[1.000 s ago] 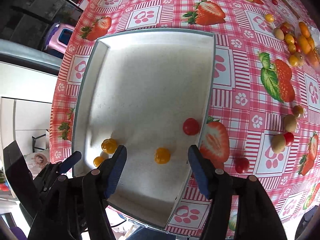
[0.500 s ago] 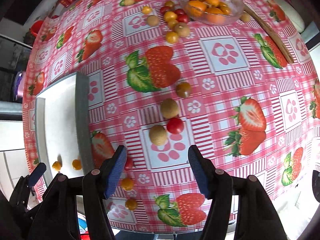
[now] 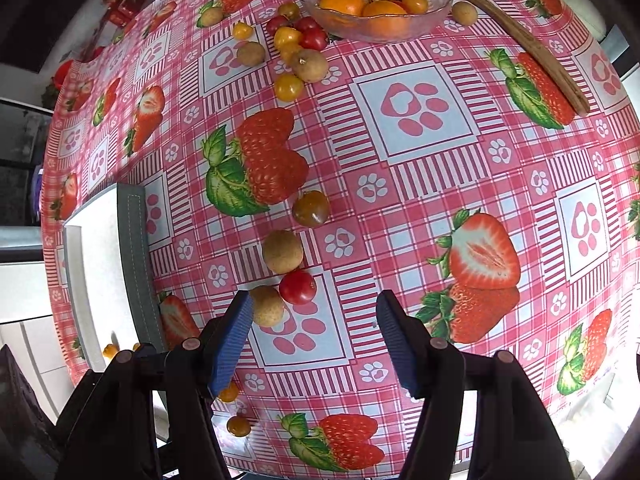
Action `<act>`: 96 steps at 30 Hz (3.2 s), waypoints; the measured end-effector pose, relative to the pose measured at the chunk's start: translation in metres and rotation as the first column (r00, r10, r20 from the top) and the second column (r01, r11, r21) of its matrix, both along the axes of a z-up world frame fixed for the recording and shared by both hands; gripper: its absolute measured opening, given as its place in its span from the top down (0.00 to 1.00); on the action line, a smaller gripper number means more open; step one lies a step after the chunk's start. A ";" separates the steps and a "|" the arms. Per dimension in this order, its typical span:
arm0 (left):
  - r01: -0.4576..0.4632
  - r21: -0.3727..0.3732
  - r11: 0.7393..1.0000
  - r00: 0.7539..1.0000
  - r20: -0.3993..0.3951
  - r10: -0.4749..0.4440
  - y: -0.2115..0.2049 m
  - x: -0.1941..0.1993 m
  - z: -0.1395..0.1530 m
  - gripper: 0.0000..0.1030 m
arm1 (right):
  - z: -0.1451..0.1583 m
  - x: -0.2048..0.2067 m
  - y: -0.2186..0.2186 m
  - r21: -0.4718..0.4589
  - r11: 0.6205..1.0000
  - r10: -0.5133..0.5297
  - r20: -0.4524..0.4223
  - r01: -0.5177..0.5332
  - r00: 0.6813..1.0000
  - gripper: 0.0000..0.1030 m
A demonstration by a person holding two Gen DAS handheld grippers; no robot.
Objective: Organize fruits
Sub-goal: 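Grasp a red tomato with the left tool while the right tool grasps a brown fruit, then drop the red tomato and brown fruit into the tray with both tools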
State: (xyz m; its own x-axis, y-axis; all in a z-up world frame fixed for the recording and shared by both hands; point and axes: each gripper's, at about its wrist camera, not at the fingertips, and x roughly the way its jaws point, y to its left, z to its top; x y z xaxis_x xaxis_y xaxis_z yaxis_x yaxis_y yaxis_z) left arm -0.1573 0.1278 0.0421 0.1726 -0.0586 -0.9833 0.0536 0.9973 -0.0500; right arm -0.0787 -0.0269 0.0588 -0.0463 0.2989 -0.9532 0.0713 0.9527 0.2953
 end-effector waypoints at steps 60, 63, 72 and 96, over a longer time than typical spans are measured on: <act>-0.151 -0.159 0.976 0.986 0.050 0.161 0.089 -0.012 0.040 0.77 | 0.021 -0.012 0.054 0.024 0.994 0.109 0.020 -0.110 0.994 0.73; -0.185 -0.146 0.972 0.979 0.055 0.194 0.108 -0.015 0.040 0.77 | 0.024 -0.011 0.071 0.028 0.991 0.133 0.024 -0.134 0.991 0.73; -0.265 -0.097 0.959 0.961 0.061 0.271 0.161 -0.018 0.034 0.77 | 0.036 -0.003 0.127 0.052 0.976 0.210 0.047 -0.212 0.977 0.73; -0.326 -0.016 0.945 0.945 0.003 0.326 0.215 0.011 -0.019 0.77 | -0.013 0.017 0.229 0.053 0.934 0.354 -0.016 -0.352 0.935 0.73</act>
State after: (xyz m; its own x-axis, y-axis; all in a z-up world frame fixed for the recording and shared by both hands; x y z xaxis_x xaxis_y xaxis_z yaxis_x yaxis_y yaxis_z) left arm -0.1467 0.3428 0.0231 0.1902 -0.0132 -0.9817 -0.2741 0.9594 -0.0660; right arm -0.0621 0.2019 0.0462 -0.1808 0.3045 -0.9352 -0.2590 0.9026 0.3439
